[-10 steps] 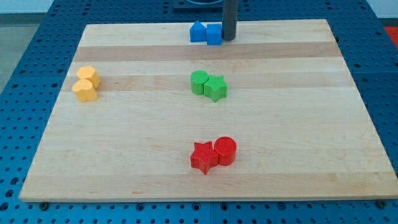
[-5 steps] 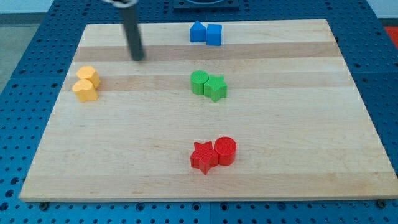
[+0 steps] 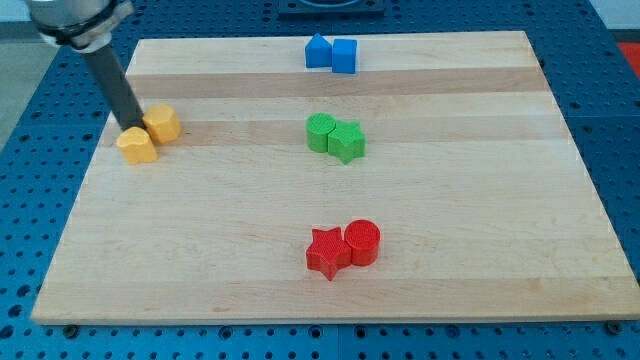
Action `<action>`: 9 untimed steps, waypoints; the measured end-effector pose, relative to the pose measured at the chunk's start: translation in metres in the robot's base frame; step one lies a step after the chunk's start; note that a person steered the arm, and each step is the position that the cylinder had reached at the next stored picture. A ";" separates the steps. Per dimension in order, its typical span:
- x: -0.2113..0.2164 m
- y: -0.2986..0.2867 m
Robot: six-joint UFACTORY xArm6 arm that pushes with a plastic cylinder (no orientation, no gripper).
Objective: Slide the yellow hexagon closer to the green circle
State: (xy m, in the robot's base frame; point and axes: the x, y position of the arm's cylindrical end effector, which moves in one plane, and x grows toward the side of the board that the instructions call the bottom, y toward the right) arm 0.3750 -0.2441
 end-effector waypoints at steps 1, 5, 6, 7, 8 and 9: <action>0.000 0.039; -0.018 0.064; -0.007 0.095; 0.005 0.136; 0.005 0.163; 0.009 0.160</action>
